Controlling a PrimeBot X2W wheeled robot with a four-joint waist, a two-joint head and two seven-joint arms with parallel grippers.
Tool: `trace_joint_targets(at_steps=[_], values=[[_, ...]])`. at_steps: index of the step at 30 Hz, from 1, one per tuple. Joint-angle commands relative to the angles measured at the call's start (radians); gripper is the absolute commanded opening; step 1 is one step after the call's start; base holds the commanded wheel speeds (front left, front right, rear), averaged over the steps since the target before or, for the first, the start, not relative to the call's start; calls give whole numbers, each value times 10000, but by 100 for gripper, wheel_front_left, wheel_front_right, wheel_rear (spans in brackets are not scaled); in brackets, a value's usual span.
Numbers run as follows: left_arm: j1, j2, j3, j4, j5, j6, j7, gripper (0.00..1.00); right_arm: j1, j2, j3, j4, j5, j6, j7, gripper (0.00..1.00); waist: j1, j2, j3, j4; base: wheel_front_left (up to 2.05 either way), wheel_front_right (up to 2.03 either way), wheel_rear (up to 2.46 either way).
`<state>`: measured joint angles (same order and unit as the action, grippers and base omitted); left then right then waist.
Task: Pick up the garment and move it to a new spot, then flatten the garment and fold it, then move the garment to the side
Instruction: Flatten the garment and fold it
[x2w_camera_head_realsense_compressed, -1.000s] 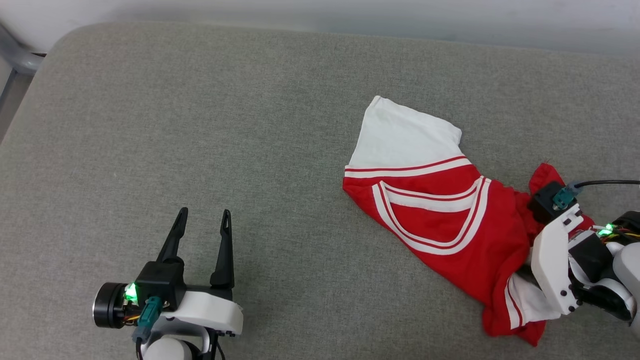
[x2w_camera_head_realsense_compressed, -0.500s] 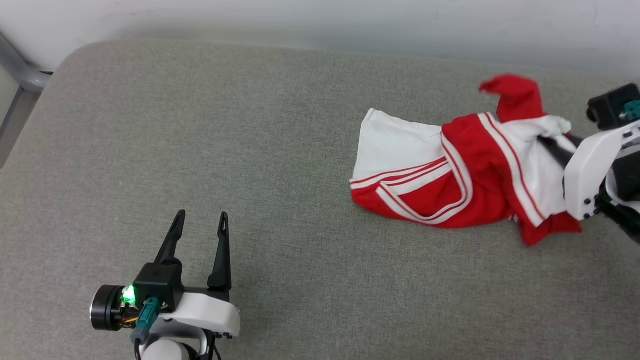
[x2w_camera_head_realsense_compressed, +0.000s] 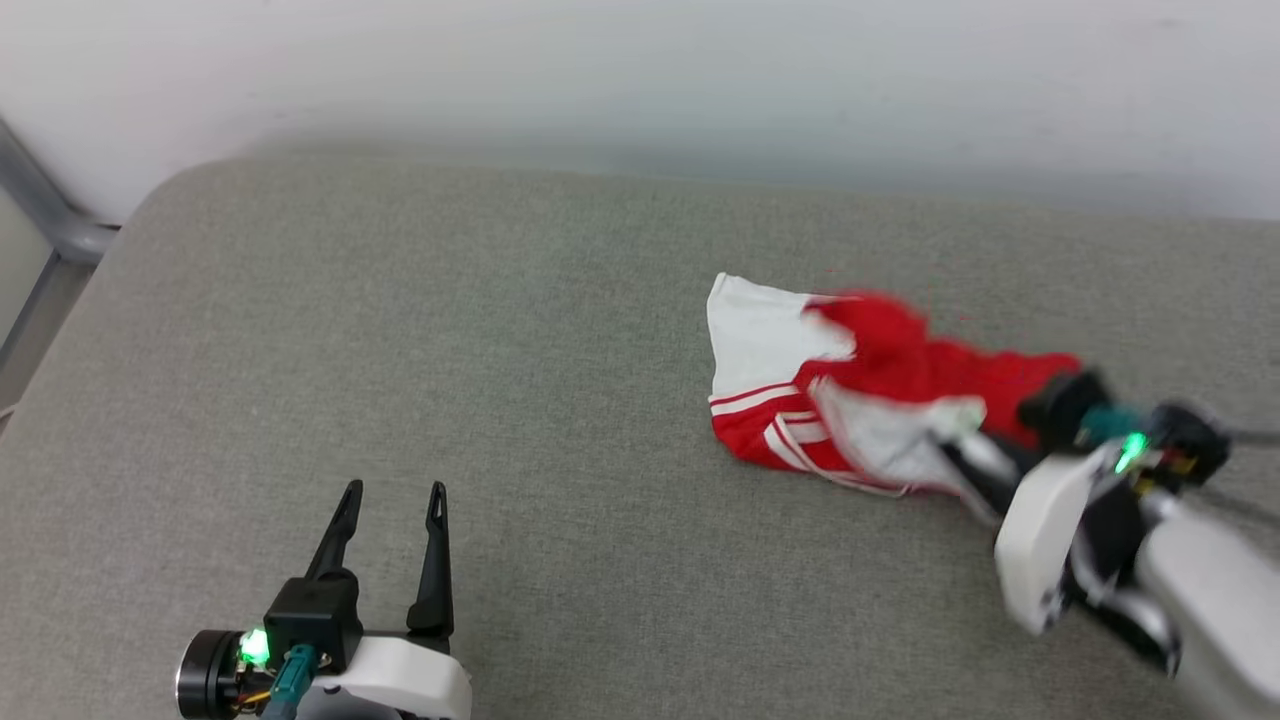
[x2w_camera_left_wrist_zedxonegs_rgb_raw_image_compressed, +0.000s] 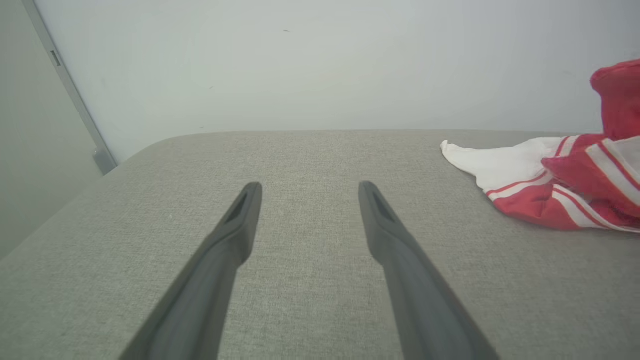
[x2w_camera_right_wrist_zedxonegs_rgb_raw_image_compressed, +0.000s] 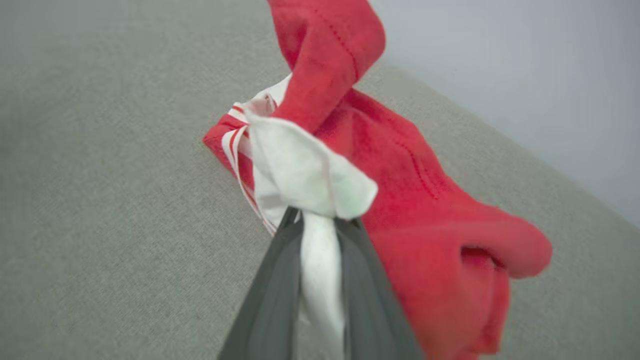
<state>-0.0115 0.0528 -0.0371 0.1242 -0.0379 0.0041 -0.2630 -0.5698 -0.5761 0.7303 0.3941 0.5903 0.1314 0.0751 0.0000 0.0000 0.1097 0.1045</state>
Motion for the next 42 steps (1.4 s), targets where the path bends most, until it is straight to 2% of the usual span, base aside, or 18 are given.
trace_joint_targets(at_steps=[1, 8, 11, 17, 18, 19, 26, 33, 37, 42], values=[[120, -10, 2, -21, 65, 23, -27, 100, 430, 46, 97, -242, -115, -14, 7, 0, 0, 0, -167, -123, 0, 0, 0], [331, -13, -7, 12, 92, -24, -27, 100, 2896, 98, 181, -1344, -493, -14, 415, 0, 0, 0, -423, -332, 0, 0, 0], [443, -13, 2, 41, 121, -41, -27, 100, 3713, 42, 167, -1428, -686, -14, 575, 0, 0, 0, -477, -414, 0, 0, 0], [487, -11, 36, 79, 169, -67, -27, 100, 4572, 466, -176, -1194, -767, -14, 425, 2, 0, 0, -551, -551, 0, 0, 0], [511, -10, 44, 75, 171, -66, -27, 100, 4586, 529, -340, -1241, -789, -12, 310, 36, 0, 0, -581, -578, 0, 0, 0], [541, -10, 51, 80, 173, -65, -27, 100, 4563, 571, -531, -1339, -901, -12, 152, 98, 0, 0, -617, -600, 0, 0, 0], [753, 7, 102, 93, 186, -44, -27, 100, 5065, 849, -2284, -2594, -1524, -14, -442, 100, 0, 0, -940, -756, 0, 0, 0], [865, 2, 103, 32, 165, 2, -27, 100, 5494, 958, -4127, -4453, -2120, -14, 59, 100, 0, 0, -1088, -845, 0, 0, 0], [866, 2, 97, -13, 191, -2, -27, 100, 5323, 717, -4780, -5230, -2418, -14, 633, 100, 0, 0, -1106, -845, 0, 0, 0], [829, 39, 110, -51, 238, -30, -27, 100, 5016, -41, -4717, -5821, -2261, -14, 1865, 100, 0, 0, -1086, -781, 0, 0, 0]])
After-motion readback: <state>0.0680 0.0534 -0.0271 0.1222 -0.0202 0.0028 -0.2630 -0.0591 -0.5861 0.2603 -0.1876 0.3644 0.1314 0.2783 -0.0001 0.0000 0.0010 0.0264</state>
